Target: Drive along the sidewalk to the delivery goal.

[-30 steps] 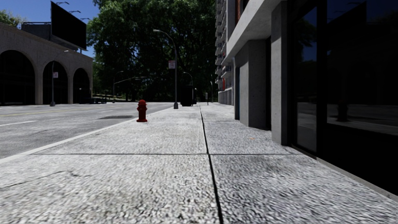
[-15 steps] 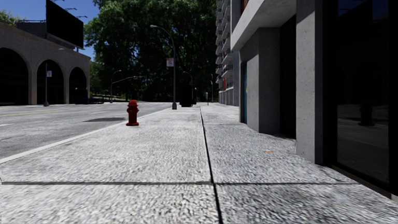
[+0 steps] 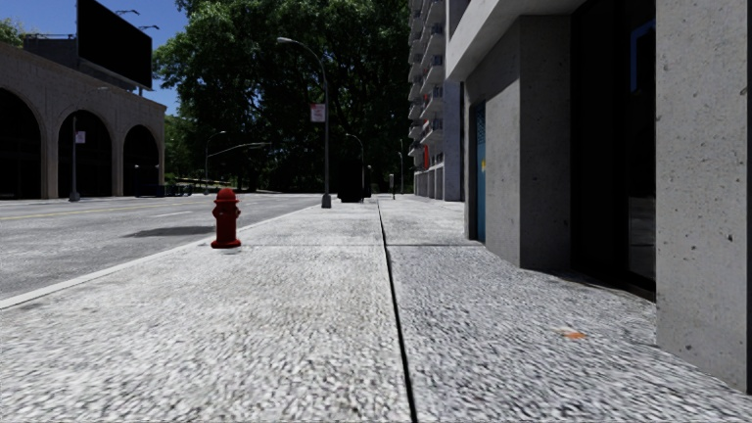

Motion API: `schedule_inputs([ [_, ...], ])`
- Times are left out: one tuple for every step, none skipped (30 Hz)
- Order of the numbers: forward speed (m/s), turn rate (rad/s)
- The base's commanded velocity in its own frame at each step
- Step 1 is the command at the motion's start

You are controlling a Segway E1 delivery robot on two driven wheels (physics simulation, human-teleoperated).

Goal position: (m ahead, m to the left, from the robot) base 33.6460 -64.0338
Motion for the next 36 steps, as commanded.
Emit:
schedule_inputs([
  [2.0,0.0],
  [2.0,0.0],
  [2.0,0.0],
  [2.0,0.0],
  [2.0,0.0],
  [2.0,0.0],
  [2.0,0.0],
  [2.0,0.0],
  [2.0,0.0],
  [2.0,0.0],
  [2.0,0.0],
  [2.0,0.0],
  [2.0,0.0],
  [2.0,0.0],
  [2.0,0.0],
  [2.0,0.0],
  [2.0,0.0],
  [2.0,0.0],
  [2.0,0.0],
  [2.0,0.0],
  [2.0,0.0],
  [2.0,0.0],
  [2.0,0.0],
  [2.0,0.0],
  [2.0,0.0],
  [2.0,0.0],
  [2.0,0.0],
  [2.0,0.0],
  [2.0,0.0],
  [2.0,0.0],
  [2.0,0.0],
  [2.0,0.0],
  [2.0,0.0],
  [2.0,0.0],
  [2.0,0.0],
  [2.0,0.0],
])
